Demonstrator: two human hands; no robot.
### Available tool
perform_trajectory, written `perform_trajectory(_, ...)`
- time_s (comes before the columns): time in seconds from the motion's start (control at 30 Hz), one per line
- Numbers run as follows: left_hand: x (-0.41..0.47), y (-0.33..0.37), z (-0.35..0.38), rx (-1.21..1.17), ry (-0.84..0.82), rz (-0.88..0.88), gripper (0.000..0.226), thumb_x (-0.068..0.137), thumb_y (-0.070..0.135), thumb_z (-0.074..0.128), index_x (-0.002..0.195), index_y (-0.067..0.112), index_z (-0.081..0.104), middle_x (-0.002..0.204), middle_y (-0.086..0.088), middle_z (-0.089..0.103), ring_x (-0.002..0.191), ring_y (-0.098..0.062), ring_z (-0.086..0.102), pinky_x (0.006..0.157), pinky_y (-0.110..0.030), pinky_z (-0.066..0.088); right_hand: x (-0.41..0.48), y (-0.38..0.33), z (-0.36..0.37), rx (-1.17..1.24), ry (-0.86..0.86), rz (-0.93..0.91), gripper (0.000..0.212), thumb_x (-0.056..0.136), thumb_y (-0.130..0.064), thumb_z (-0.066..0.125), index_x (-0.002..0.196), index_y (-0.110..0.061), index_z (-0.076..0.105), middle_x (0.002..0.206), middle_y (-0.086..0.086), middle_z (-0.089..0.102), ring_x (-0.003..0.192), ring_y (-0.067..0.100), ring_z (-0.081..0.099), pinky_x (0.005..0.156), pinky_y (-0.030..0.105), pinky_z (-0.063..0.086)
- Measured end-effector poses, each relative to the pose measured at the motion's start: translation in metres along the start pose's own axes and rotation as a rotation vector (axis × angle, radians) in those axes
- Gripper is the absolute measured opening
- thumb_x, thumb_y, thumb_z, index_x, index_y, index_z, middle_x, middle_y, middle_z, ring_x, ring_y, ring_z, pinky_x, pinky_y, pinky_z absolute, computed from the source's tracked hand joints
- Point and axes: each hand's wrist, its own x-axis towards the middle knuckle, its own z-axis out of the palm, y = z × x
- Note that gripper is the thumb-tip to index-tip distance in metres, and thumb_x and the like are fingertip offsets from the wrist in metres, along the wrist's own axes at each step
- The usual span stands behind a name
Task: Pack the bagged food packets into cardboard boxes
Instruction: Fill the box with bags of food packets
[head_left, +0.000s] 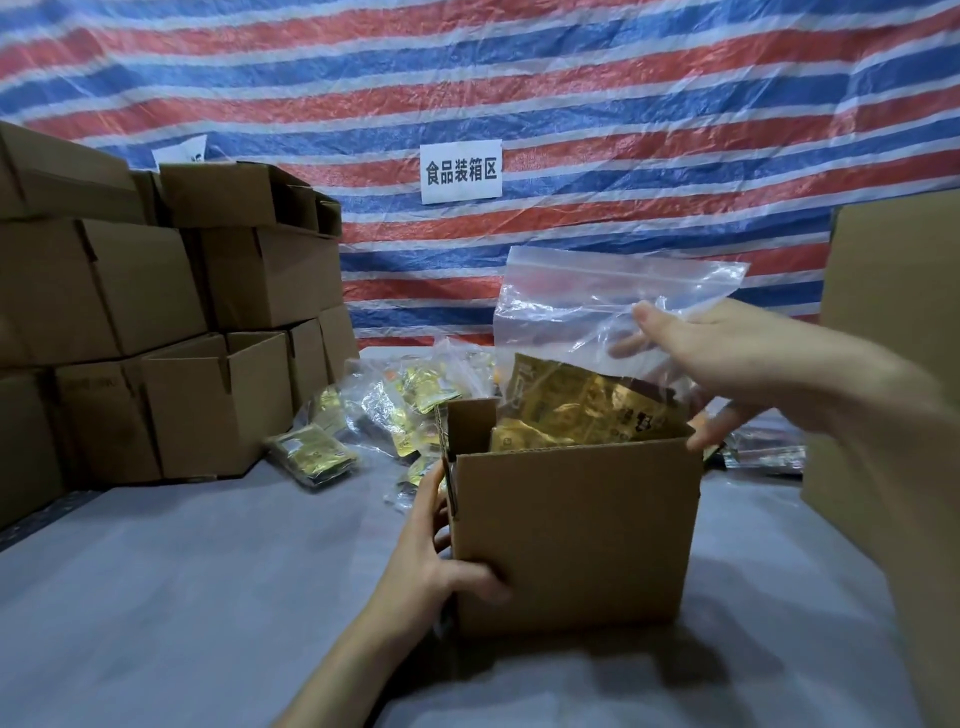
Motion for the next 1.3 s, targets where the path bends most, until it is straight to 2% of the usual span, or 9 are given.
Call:
perform_trajectory(0.1,0.000,0.000,0.000,-0.019,0.006,-0.018,0.118,0.029,0.014,0.081,0.142,0.028,0.049,0.117,-0.009,0.071,0.102,-0.023,0.071,0.074,-0.032,0.058,0.002,-0.002,0.003,0.145,0.060,-0.036,0.051,0.103,-0.055,0.037,0.111,-0.023,0.075,0.127,0.015,0.059,0.088,0.023,0.063,0.051,0.029,0.059)
perform_trajectory(0.2,0.000,0.000,-0.001,-0.020,0.021,-0.019,0.117,0.030,0.016,0.082,0.141,0.030,0.050,0.113,-0.003,0.073,0.101,-0.021,0.071,0.076,-0.030,0.058,0.005,-0.003,0.003,0.239,0.110,-0.133,0.050,0.104,-0.048,0.047,0.086,-0.015,0.080,0.104,0.010,0.073,0.091,0.018,0.066,0.053,0.031,0.060)
perform_trajectory(0.27,0.000,0.000,0.000,-0.004,0.017,-0.009,0.117,0.029,0.015,0.081,0.141,0.025,0.048,0.108,0.001,0.074,0.097,-0.015,0.071,0.073,-0.024,0.057,0.005,-0.003,0.003,0.226,0.002,-0.214,0.042,0.100,-0.047,0.054,0.085,-0.018,0.081,0.088,0.001,0.078,0.088,0.016,0.070,0.053,0.031,0.060)
perform_trajectory(0.4,0.000,-0.001,0.000,0.019,0.005,0.004,0.119,0.028,0.012,0.078,0.143,0.019,0.045,0.119,-0.009,0.069,0.099,-0.015,0.070,0.074,-0.025,0.056,0.005,0.004,0.007,-0.054,-0.301,-0.294,0.024,0.083,-0.045,0.069,0.104,-0.037,0.075,0.091,-0.008,0.078,0.086,0.007,0.073,0.071,0.031,0.061)
perform_trajectory(0.53,0.001,-0.003,-0.001,-0.002,-0.002,-0.021,0.115,0.033,0.013,0.082,0.141,0.029,0.049,0.122,-0.012,0.069,0.109,-0.030,0.069,0.084,-0.042,0.060,0.012,0.009,0.006,-0.050,-0.077,-0.409,0.005,0.086,-0.027,0.076,0.089,-0.028,0.081,0.081,-0.009,0.077,0.081,0.004,0.072,0.069,0.023,0.056)
perform_trajectory(0.7,0.003,-0.006,-0.002,0.006,0.023,-0.038,0.115,0.033,0.013,0.084,0.142,0.030,0.048,0.120,-0.009,0.070,0.107,-0.028,0.070,0.082,-0.040,0.060,0.006,0.007,-0.003,0.071,-0.058,-0.603,0.027,0.087,0.005,0.071,0.091,-0.020,0.080,0.085,-0.008,0.078,0.085,0.006,0.075,0.074,0.017,0.059)
perform_trajectory(1.0,0.001,-0.007,-0.002,0.010,0.032,-0.058,0.120,0.030,0.019,0.085,0.144,0.023,0.046,0.124,-0.008,0.068,0.106,-0.021,0.070,0.076,-0.030,0.058,-0.005,-0.006,0.003,-0.225,-0.297,-0.417,0.018,0.083,-0.020,0.072,0.074,-0.033,0.080,0.091,-0.006,0.077,0.097,0.013,0.070,0.094,0.045,0.057)
perform_trajectory(1.17,0.001,-0.006,-0.001,0.000,0.025,-0.063,0.124,0.030,0.017,0.084,0.147,0.022,0.043,0.121,-0.010,0.069,0.107,-0.026,0.070,0.080,-0.039,0.059,-0.001,-0.004,0.003,-0.304,-0.263,-0.327,0.012,0.089,-0.035,0.071,0.083,-0.036,0.081,0.084,-0.014,0.076,0.087,0.011,0.071,0.085,0.038,0.058)
perform_trajectory(1.3,0.001,-0.004,-0.001,0.006,0.028,-0.044,0.113,0.034,0.019,0.083,0.141,0.031,0.049,0.120,-0.009,0.071,0.111,-0.029,0.067,0.093,-0.052,0.057,0.008,0.002,0.008,-0.260,-0.083,-0.349,0.016,0.095,-0.029,0.069,0.084,-0.027,0.081,0.079,-0.011,0.076,0.079,0.010,0.072,0.078,0.032,0.059)
